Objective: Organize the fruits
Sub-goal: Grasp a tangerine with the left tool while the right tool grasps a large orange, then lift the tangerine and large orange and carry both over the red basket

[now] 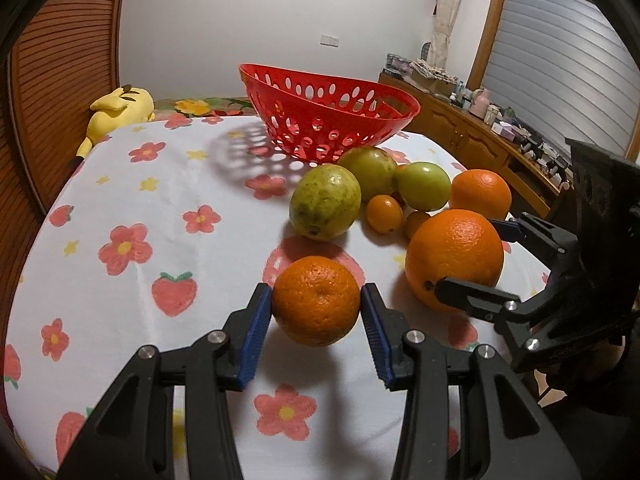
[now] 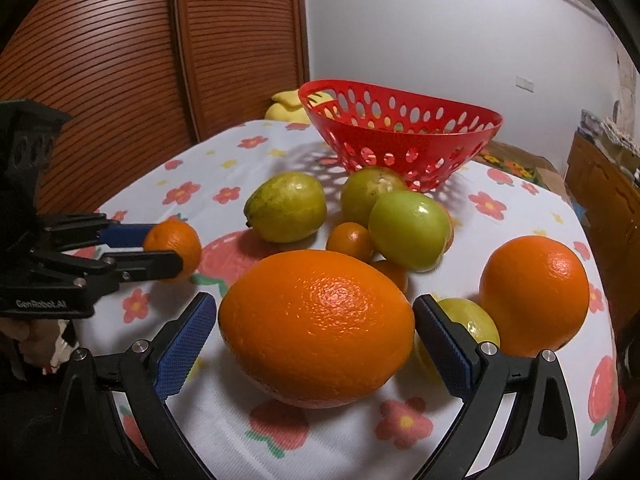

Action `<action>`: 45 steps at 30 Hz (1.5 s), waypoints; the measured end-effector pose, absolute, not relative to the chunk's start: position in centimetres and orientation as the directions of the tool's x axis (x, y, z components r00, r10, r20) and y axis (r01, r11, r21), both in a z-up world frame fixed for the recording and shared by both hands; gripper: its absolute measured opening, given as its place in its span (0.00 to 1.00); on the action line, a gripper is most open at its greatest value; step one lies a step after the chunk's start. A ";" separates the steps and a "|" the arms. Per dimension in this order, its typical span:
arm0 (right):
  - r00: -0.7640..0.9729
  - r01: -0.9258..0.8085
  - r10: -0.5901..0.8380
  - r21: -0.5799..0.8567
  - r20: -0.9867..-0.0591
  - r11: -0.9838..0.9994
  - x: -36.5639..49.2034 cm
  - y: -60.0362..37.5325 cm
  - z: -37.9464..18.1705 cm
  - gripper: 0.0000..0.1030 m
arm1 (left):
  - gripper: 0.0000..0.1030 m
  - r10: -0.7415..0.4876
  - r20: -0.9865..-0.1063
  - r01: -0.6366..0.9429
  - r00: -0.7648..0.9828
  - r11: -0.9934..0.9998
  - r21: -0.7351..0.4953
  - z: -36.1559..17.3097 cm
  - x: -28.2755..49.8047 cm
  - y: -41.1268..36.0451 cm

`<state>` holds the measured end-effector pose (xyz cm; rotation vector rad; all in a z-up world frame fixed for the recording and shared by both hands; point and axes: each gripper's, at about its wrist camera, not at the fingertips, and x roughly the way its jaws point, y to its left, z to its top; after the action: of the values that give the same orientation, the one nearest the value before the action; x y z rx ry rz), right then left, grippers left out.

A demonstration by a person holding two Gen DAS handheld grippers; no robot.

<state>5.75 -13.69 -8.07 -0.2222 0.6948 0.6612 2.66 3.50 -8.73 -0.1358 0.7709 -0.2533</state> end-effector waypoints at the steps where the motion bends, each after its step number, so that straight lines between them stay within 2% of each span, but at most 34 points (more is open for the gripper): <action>1: 0.575 -0.632 0.484 0.017 -0.660 0.774 5.8 -13.6 -8.2 0.98 | 0.43 -0.275 -0.670 0.175 0.690 0.961 -0.214 -8.7 2.7 3.6; 14: 0.576 -0.638 0.450 -0.031 -0.682 0.770 6.3 -12.7 -9.0 0.99 | 0.43 -0.272 -0.665 0.167 0.695 0.962 -0.218 -8.6 2.5 3.7; 26: 0.567 -0.652 0.478 -0.011 -0.671 0.758 6.5 -13.0 -8.8 0.97 | 0.43 -0.266 -0.660 0.157 0.702 0.963 -0.220 -8.3 2.7 4.1; 45: 0.609 -0.652 0.526 0.001 -0.594 0.758 7.4 -14.7 -3.7 0.97 | 0.43 -0.248 -0.616 0.171 0.747 0.968 -0.183 -5.3 4.1 3.9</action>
<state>7.42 -14.67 -3.72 -0.2244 0.6086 0.6868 4.09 3.85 -5.28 -0.1177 0.6898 -0.2295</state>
